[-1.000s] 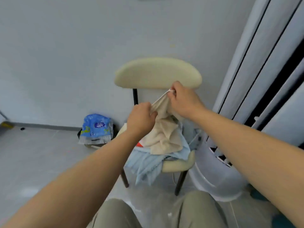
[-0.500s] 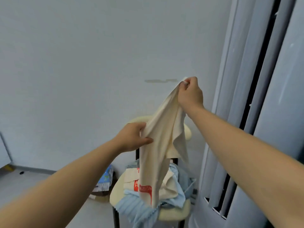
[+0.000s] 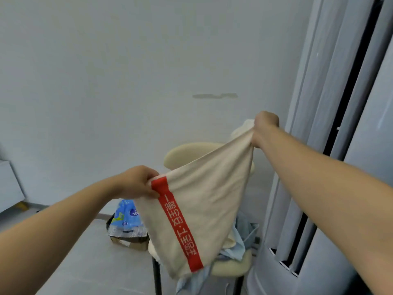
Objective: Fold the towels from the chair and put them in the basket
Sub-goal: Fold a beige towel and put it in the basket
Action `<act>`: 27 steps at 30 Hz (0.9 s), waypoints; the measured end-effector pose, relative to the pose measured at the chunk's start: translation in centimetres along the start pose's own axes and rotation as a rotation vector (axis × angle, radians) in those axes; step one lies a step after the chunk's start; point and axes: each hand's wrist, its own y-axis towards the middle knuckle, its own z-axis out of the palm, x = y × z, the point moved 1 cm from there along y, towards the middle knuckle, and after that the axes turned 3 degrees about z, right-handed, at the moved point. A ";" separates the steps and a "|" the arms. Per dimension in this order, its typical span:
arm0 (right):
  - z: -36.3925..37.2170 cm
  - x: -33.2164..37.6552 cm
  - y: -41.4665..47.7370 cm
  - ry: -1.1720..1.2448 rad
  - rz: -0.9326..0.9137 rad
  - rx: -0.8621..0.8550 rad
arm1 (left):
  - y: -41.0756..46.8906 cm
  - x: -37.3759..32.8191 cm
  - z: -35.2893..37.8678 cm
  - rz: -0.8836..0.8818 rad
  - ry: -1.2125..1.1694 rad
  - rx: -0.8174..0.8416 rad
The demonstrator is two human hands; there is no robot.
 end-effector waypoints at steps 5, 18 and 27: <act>0.2 -0.5 2.3 -0.230 -0.057 0.051 | 0.8 2.6 -0.9 -0.087 -0.092 -0.211; 0.7 -3.0 2.0 -1.213 -0.773 0.147 | 3.8 1.2 -2.3 -0.282 -0.903 -0.467; 1.0 -4.0 0.2 -1.301 -0.601 0.254 | 4.3 -0.4 -1.9 -0.375 -1.062 -0.290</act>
